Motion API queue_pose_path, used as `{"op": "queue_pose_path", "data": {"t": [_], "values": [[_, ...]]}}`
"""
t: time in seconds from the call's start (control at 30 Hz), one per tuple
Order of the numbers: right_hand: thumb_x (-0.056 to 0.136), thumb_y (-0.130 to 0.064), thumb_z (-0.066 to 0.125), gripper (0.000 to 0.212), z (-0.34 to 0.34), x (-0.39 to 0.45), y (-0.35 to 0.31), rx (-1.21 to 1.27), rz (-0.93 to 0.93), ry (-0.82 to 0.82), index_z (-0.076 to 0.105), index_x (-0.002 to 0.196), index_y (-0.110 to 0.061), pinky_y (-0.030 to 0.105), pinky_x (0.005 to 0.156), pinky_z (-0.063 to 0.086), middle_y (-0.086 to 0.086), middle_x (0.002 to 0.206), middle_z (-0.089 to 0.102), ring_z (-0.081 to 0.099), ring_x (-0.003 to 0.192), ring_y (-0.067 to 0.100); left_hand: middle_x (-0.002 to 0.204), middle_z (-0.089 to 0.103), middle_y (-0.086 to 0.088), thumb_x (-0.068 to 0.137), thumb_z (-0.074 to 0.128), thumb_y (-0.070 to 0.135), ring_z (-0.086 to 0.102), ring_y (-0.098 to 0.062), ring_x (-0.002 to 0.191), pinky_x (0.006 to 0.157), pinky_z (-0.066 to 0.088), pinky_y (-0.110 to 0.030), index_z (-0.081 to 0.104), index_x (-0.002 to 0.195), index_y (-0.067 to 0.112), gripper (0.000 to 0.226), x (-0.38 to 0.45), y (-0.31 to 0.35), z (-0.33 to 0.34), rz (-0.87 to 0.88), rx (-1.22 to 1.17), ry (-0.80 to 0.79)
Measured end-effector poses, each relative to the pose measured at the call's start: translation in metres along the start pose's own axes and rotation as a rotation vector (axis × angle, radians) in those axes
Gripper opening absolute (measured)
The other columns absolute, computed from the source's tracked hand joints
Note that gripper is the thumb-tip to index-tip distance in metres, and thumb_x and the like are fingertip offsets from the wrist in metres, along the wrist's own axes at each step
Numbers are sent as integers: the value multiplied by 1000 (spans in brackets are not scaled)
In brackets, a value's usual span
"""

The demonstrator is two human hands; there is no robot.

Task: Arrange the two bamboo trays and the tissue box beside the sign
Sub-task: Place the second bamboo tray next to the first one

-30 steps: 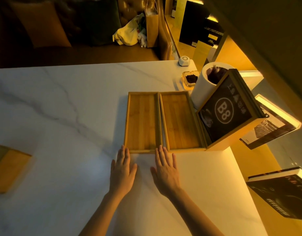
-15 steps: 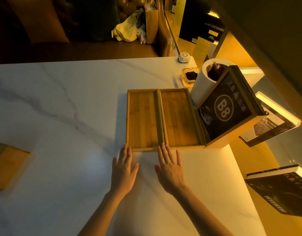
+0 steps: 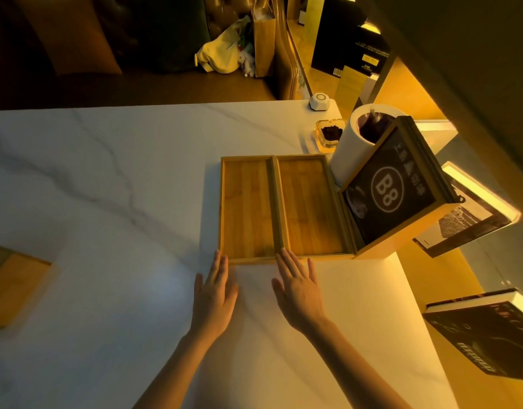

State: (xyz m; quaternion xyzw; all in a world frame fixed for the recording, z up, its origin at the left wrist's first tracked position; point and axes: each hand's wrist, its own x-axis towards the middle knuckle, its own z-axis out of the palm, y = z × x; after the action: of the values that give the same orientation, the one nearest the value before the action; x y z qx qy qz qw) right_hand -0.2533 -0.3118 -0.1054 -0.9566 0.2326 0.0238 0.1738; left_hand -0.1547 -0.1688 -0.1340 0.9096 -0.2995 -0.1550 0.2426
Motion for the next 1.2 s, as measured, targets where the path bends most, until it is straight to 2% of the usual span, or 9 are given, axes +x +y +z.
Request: {"op": "queue_pose_path", "data": {"t": [0.2, 0.3, 0.4, 0.53, 0.63, 0.9, 1.03, 1.13, 1.2], "values": [[97, -37, 27, 60, 4, -5, -1, -18, 22, -43, -2, 145, -18, 28, 103, -32, -1, 146, -21, -24, 135, 19, 147, -4, 7, 75, 12, 58, 29, -22, 138, 110, 0, -38, 8, 142, 16, 78, 0, 1, -4, -3, -3, -14], [96, -38, 28, 61, 3, -5, 0, -45, 14, -37, -3, 145, -17, 26, 98, -35, -2, 144, -21, -24, 135, 21, 149, 0, 2, 75, 14, 57, 30, -23, 138, 113, 8, -45, 11, 142, 14, 79, 0, 0, -6, 6, 6, -19], [96, -37, 29, 62, 5, -6, 0, -43, 12, -51, -2, 145, -16, 28, 104, -32, -1, 145, -19, -23, 135, 22, 152, 4, -2, 74, 13, 57, 27, -23, 139, 113, 9, -44, 15, 141, 13, 81, 1, 0, -9, 7, 11, -25], [94, -36, 35, 61, 7, -6, -1, -69, 9, -3, 10, 145, -13, 41, 111, -9, 4, 151, -3, -11, 137, 25, 155, 9, -8, 73, 12, 58, 23, -23, 141, 113, 8, -41, 15, 141, 13, 82, 1, 1, -11, 0, 11, -42], [96, -35, 30, 60, 5, -6, -1, -51, 0, -74, 2, 145, -14, 36, 110, -14, 2, 149, -14, -20, 135, 22, 155, 8, -7, 81, 24, 50, 25, -22, 140, 115, 9, -44, 14, 142, 12, 72, 0, 2, -14, -5, -17, -66], [97, -32, 29, 58, -1, -7, -7, -70, 20, -103, 3, 145, -12, 36, 111, -10, 9, 157, -3, -20, 136, 23, 156, -3, -5, 92, 39, 31, 28, -22, 138, 116, 12, -45, 4, 143, 15, 64, 0, 3, -25, -4, 13, -192], [97, -27, 32, 52, -14, 2, -14, -116, 41, -132, 19, 144, -9, 39, 117, 5, 12, 156, 16, 8, 144, 28, 157, 0, -4, 92, 41, 26, 31, -27, 136, 111, 28, -39, 9, 143, 15, 61, 5, 7, -43, -10, 17, -282], [96, -24, 36, 37, -28, 16, -27, -211, 18, -100, 48, 126, -6, 41, 107, 34, 14, 133, 53, 46, 126, 30, 148, 34, -12, 90, 42, 21, 40, -28, 131, 107, 35, -39, 32, 138, 11, 49, 9, 4, -69, -20, 4, -261], [96, -22, 40, 30, -38, 24, -42, -313, -47, -141, 58, 113, -6, 38, 96, 45, 11, 116, 64, 58, 110, 27, 126, 58, -17, 90, 42, 23, 55, -31, 113, 96, 45, -41, 51, 123, 10, 37, 8, 2, -90, 15, 56, -210]]}}
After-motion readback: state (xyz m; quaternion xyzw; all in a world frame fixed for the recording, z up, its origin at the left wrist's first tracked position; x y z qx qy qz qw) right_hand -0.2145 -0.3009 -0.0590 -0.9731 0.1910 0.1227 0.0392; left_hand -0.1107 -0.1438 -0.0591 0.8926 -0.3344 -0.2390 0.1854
